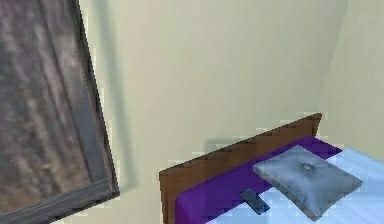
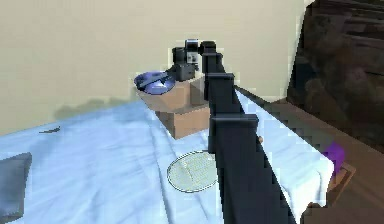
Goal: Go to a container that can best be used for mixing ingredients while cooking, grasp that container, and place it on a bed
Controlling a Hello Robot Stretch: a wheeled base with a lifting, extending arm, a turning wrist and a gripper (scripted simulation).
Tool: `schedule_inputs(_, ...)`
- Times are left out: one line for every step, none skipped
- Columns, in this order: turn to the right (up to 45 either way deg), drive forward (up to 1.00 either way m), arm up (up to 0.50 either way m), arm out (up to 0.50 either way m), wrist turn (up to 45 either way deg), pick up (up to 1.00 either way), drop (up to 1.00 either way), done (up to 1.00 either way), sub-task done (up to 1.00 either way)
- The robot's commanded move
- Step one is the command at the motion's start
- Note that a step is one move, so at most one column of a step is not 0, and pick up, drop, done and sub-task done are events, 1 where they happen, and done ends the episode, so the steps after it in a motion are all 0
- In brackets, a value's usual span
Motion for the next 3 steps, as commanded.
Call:
schedule_inputs(0.0, 0.0, 0.0, 0.0, 33.0, 0.0, 0.0, 0.0, 0.0)
schedule_inputs(0.0, 0.0, -0.22, 0.0, 0.0, 0.0, 0.0, 0.0, 0.0)
schedule_inputs(0.0, 0.0, -0.32, 0.0, 0.0, 0.0, 0.0, 0.0, 0.0)
